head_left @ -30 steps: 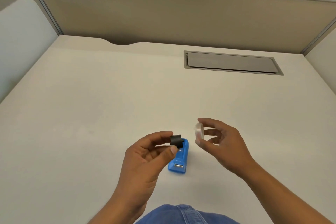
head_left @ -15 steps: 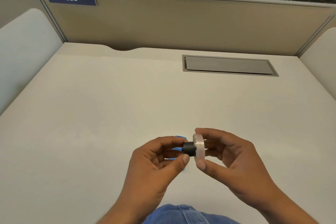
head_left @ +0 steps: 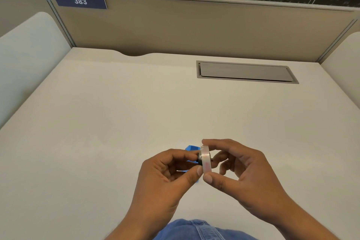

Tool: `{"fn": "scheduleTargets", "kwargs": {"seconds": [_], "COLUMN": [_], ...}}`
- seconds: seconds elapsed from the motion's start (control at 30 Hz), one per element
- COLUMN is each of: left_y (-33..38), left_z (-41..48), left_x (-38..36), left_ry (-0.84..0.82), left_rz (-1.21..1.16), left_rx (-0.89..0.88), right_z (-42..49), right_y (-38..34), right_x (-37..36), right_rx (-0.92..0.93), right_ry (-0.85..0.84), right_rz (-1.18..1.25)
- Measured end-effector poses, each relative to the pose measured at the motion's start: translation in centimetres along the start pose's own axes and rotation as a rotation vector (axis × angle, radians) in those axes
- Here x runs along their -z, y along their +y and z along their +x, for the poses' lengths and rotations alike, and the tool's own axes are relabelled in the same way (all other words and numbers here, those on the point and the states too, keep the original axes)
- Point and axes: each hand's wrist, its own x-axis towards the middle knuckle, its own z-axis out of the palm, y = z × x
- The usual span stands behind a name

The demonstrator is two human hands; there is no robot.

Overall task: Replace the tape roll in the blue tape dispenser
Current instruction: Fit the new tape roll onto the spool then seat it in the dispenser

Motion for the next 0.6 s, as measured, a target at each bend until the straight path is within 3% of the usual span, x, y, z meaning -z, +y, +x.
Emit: {"fn": "scheduleTargets", "kwargs": {"seconds": [0.13, 0.3, 0.6], "left_y": [-0.1, -0.3, -1.1], "left_z": [0.2, 0.7, 1.2], "left_x": [0.2, 0.5, 0.7], "left_ry": [0.002, 0.029, 0.004], "left_rz": [-0.013, -0.053, 0.023], "left_rx": [0.019, 0.039, 0.061], "right_z": [0.0, 0.1, 0.7], "right_y": [0.1, 0.1, 0.8], "right_x": [0.1, 0.1, -0.2], "right_rx": [-0.018, -0.105, -0.113], "right_ry": [-0.007, 0.061, 0.104], "right_rz": [0.020, 0.255, 0.195]}}
